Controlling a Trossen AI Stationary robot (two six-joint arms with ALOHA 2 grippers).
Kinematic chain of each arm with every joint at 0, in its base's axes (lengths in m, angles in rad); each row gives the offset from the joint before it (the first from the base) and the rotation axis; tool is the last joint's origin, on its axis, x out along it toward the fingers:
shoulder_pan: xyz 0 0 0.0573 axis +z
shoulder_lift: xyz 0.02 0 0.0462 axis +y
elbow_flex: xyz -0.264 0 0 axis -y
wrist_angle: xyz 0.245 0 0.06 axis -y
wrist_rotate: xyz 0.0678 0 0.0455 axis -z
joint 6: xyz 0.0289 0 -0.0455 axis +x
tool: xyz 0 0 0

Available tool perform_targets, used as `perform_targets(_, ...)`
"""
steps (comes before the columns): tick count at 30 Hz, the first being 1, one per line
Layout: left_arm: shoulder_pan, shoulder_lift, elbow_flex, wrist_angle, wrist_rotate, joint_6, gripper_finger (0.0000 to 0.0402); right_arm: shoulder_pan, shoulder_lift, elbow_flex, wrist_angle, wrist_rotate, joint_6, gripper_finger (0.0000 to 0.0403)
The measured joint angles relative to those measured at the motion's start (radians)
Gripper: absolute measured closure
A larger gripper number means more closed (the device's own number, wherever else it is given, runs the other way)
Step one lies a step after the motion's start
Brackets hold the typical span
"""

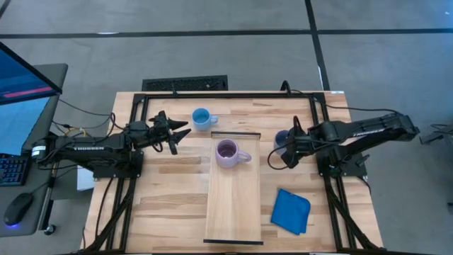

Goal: Stack small to large cups/mugs on shelf
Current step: Put the dark blue mug on the shelf

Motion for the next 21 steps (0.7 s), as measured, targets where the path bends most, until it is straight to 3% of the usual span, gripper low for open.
perform_targets(17,0.000,0.000,0.000,0.000,-0.002,-0.020,0.0239,0.073,0.000,0.273,-0.180,-0.005,-0.084,0.0344)
perform_targets(21,0.000,0.000,0.000,-0.008,-0.056,-0.021,0.0239,0.126,0.000,0.313,-0.223,-0.011,-0.082,0.0344)
